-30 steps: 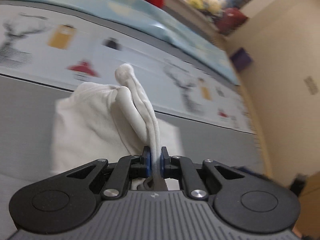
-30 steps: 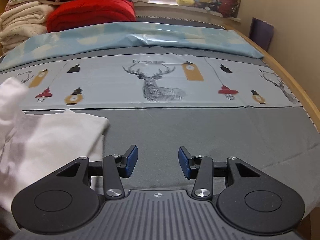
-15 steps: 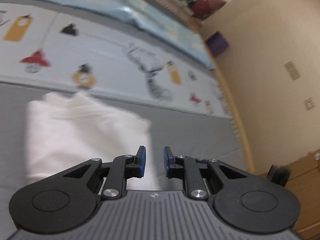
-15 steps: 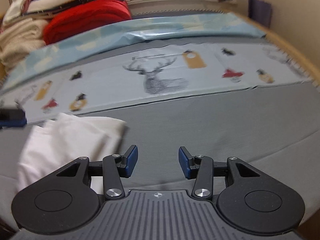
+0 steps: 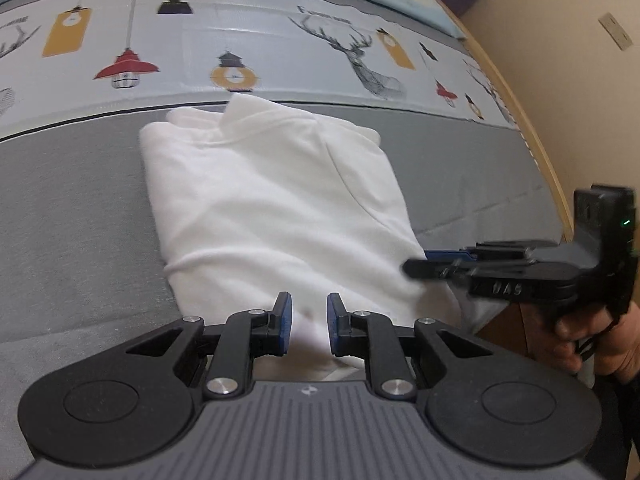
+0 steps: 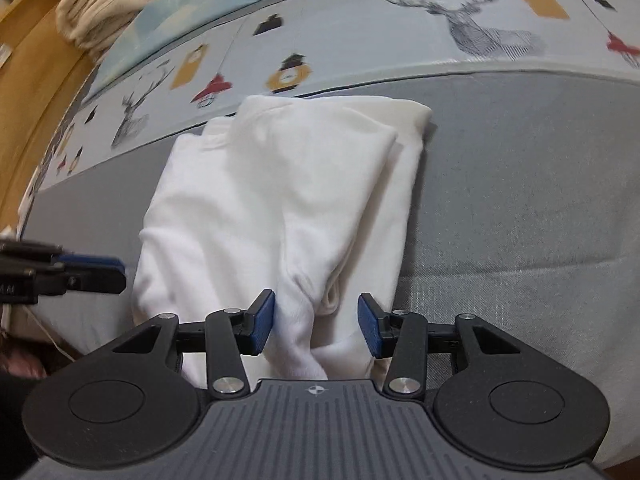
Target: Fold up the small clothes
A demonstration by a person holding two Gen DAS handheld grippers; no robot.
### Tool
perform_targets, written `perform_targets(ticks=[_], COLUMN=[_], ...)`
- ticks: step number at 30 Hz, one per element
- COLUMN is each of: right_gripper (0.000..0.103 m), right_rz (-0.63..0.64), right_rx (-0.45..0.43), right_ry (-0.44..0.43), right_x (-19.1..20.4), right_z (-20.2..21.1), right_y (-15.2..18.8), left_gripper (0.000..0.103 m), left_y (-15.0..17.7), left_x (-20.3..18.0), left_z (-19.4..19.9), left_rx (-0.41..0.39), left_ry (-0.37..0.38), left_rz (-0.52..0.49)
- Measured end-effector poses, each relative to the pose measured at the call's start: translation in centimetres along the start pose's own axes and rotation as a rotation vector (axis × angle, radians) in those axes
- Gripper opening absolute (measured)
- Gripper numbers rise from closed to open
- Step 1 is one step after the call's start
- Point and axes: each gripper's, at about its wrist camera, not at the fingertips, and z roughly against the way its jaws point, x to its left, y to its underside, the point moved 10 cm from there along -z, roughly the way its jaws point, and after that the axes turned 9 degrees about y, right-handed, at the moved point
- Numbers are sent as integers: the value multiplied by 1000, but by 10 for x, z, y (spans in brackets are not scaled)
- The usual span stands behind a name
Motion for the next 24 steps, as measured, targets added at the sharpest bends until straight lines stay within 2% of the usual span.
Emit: perform_targets(ticks=[1, 6, 8, 10, 12, 13, 15, 17, 18, 19, 21, 24], right_gripper=[12, 9, 9, 9, 12, 15, 28, 36, 43, 45, 48, 48], right_rz=[9, -31, 4, 68, 106, 108, 79, 5, -37, -83, -158, -243], right_rx=[-12, -191, -156, -66, -16, -4, -18, -98, -138, -176, -229, -216], right_ry=[-20, -46, 34, 122, 164, 168, 168, 131, 111, 98, 97, 113], right_x=[1, -20, -33, -37, -38, -38, -39, -41, -45, -49, -58, -69], right_z=[5, 47, 43, 24, 13, 11, 13, 23, 28, 31, 33, 20], right_y=[-1, -16, -6, 11, 20, 21, 16, 3, -4, -11, -22, -31], left_gripper=[19, 19, 19, 18, 18, 18, 19, 20, 25, 29, 30, 30], left_y=[1, 12, 21, 39, 57, 60, 55, 40, 31, 23, 9, -4], left_x=[-3, -16, -11, 1, 5, 4, 2, 1, 3, 8, 21, 39], left_z=[-3, -22, -38, -58, -70, -71, -65, -49, -40, -30, -14, -1], left_rx=[10, 74, 136, 230, 313, 325, 304, 226, 180, 134, 57, -8], left_ry=[3, 15, -8, -82, -125, -135, -130, -98, -81, -71, -95, -130], left_rz=[-15, -91, -107, -128, -183, -206, -214, -181, -153, -118, -64, -4])
